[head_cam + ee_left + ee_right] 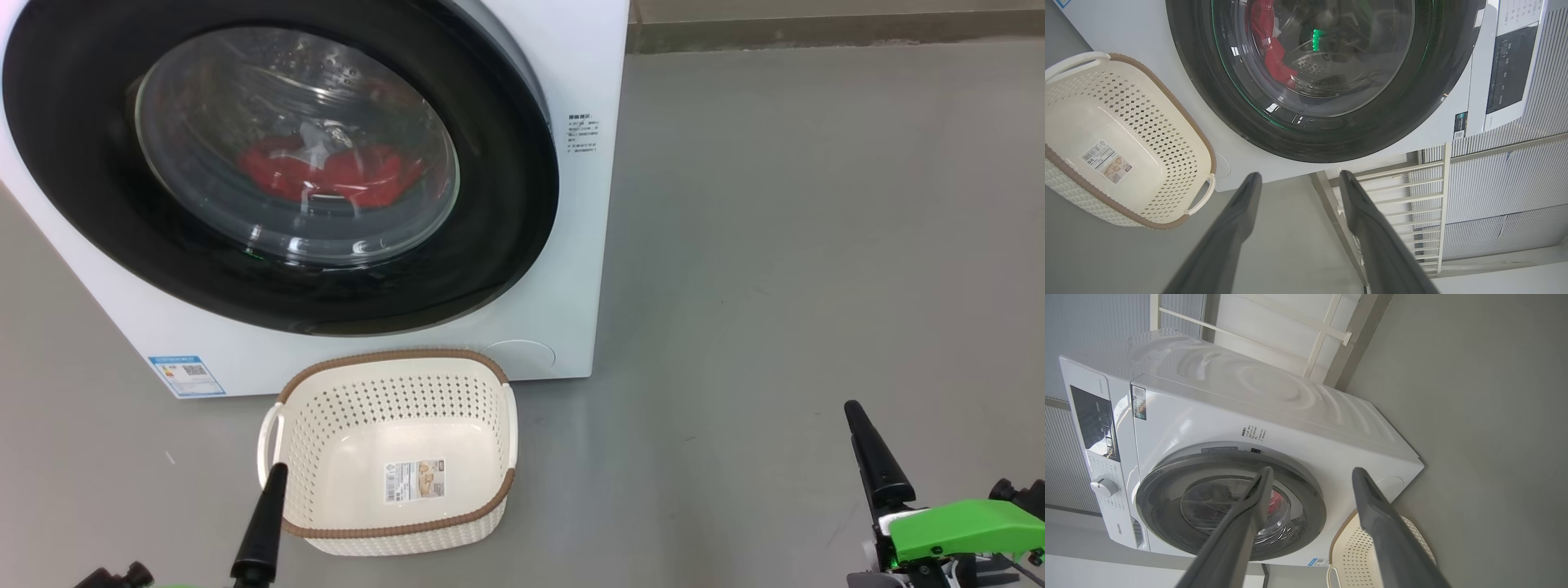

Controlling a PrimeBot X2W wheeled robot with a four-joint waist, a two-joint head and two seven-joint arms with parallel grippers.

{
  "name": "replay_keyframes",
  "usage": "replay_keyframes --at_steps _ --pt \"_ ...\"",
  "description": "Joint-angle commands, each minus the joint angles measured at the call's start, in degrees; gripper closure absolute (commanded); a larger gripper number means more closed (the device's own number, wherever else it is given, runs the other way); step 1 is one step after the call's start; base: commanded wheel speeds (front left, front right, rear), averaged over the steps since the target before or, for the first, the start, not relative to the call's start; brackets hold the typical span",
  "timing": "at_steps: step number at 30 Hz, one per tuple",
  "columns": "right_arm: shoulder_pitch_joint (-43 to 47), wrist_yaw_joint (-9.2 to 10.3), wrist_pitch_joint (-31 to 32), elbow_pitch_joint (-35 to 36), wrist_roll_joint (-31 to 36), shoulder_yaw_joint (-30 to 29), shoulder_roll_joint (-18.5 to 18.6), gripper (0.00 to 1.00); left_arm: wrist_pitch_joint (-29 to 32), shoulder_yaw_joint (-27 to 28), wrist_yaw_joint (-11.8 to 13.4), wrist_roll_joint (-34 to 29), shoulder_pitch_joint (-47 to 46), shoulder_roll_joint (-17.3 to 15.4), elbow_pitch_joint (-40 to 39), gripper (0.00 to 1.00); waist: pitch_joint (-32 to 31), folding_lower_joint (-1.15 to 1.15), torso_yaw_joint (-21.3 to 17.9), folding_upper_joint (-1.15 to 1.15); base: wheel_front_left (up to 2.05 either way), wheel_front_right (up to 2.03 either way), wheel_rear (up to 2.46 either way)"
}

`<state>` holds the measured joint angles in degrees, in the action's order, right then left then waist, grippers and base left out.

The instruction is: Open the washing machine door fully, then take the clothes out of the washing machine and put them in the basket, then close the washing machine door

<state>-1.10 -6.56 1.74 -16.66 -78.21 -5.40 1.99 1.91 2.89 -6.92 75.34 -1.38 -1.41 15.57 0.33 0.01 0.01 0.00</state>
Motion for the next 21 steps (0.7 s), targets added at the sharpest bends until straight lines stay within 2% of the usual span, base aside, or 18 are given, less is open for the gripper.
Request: replay_keyframes --at_steps 1,21 --pt "-0.5 -0.3 -0.6 1.8 1.5 0.4 1.0 0.0 -0.4 0.3 0.3 -1.8 -0.7 -0.8 -1.9 0.0 0.0 -0.01 0.0 0.0 0.0 0.0 0.0" --pt "0.1 -0.43 -3.9 2.8 18.1 2.7 2.1 0.0 -3.9 -1.8 2.7 -18.6 -0.2 -0.9 -3.1 0.0 0.3 -0.01 -0.1 0.0 0.0 0.0 0.0"
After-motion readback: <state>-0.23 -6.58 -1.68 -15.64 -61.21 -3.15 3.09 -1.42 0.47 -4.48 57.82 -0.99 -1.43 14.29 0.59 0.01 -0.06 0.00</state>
